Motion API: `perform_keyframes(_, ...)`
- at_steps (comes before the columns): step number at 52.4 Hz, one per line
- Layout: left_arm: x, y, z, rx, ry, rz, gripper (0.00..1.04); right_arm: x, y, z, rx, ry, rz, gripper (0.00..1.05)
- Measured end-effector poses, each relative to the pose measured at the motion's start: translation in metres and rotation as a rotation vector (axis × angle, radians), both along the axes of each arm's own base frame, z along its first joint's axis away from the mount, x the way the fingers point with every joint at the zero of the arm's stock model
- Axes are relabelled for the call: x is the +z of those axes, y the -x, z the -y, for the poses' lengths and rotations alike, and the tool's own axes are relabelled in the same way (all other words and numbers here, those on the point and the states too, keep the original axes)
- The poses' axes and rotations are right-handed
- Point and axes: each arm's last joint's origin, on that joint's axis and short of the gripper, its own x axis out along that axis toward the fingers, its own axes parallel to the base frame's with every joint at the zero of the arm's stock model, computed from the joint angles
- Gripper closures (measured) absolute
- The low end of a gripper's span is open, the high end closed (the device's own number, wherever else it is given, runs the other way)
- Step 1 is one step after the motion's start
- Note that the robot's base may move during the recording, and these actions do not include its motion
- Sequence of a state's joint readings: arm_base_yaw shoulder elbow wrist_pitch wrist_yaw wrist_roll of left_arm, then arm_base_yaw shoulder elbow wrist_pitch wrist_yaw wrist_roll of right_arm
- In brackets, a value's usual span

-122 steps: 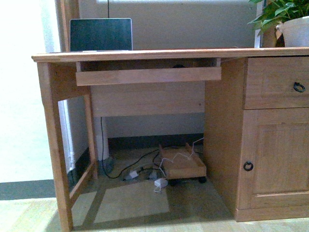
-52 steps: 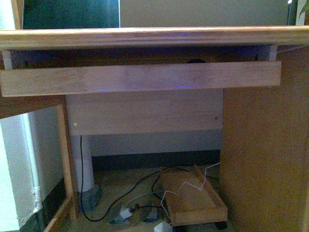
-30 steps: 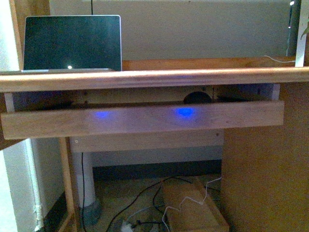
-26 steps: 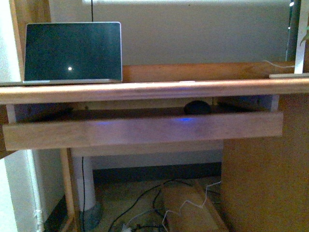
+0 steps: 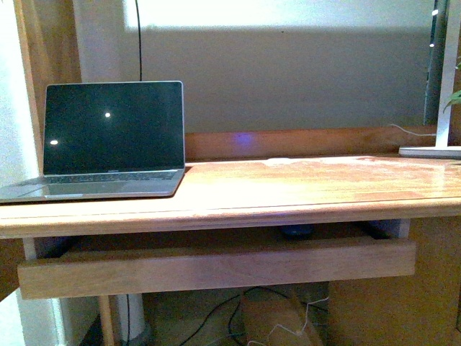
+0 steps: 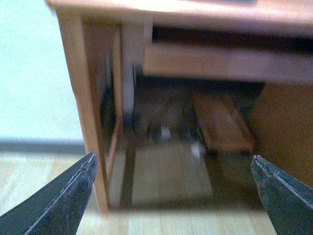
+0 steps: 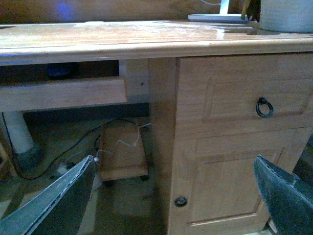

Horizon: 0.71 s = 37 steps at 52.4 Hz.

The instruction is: Place mouse

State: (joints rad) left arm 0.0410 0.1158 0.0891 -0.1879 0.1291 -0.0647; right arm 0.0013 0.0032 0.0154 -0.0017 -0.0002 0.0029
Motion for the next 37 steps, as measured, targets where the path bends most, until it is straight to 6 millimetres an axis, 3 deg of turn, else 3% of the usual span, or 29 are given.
perform_keyframes(4, -0.002, -0.008, -0.004, -0.017, 0.039, -0.163, 0.08, 0.0, 0.0, 0.0, 0.001, 0.0, 0.0, 0.07)
perform_keyframes(10, 0.004, -0.028, -0.014, -0.011, -0.02, -0.193, 0.08, 0.0, 0.0, 0.0, 0.0, 0.0, 0.0, 0.07)
perform_keyframes(23, 0.029, -0.094, -0.035, -0.118, -0.417, -0.054, 0.08, 0.0, 0.0, 0.0, 0.001, 0.0, 0.0, 0.07)
perform_keyframes(30, 0.026, -0.131, -0.035, -0.239, -0.702, 0.071, 0.08, 0.0, 0.0, 0.0, 0.0, 0.0, 0.0, 0.07)
perform_keyframes(37, 0.017, -0.155, -0.033, -0.326, -0.885, 0.172, 0.08, 0.0, 0.0, 0.0, 0.0, 0.0, 0.0, 0.07)
